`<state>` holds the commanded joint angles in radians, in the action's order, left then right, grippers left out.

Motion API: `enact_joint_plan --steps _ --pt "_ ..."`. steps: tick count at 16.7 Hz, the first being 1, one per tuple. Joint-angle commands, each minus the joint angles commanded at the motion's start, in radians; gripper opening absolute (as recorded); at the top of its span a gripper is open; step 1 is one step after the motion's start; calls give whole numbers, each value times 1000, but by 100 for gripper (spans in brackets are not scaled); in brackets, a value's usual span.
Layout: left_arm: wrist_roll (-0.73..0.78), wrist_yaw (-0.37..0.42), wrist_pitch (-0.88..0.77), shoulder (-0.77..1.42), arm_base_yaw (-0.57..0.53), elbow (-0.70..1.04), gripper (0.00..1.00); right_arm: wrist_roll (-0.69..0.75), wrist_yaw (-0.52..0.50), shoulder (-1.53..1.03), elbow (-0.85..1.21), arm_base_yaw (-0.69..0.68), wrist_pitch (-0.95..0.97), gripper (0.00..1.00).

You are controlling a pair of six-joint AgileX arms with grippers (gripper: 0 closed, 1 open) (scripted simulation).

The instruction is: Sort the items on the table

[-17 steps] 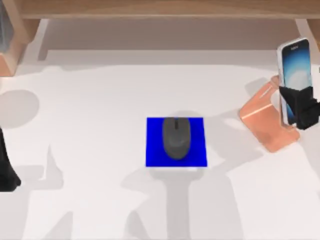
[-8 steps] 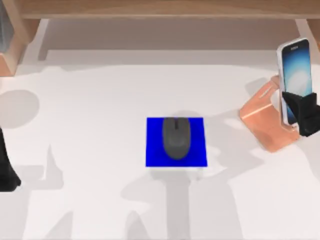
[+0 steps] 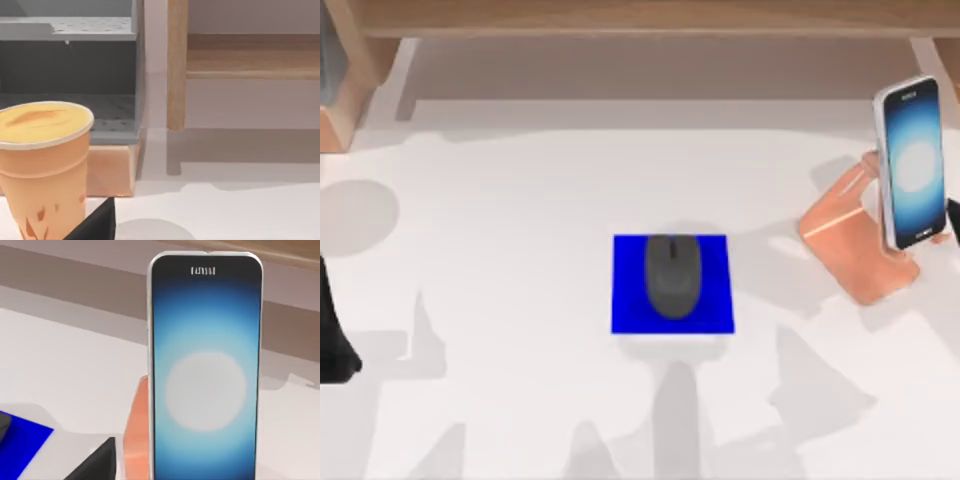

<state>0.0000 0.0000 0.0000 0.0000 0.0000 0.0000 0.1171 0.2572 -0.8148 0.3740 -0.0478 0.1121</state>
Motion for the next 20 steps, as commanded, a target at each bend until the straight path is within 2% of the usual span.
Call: enact_joint_plan --steps 10,13,20 --pt "0 0 0 0 0 0 100 -100 -221 719 -321 41 -96 100" --pt "0 0 0 0 0 0 100 -116 -254 807 -369 47 -111 100" --pt "0 2 6 10 3 2 100 -117 -257 815 -374 48 -112 100"
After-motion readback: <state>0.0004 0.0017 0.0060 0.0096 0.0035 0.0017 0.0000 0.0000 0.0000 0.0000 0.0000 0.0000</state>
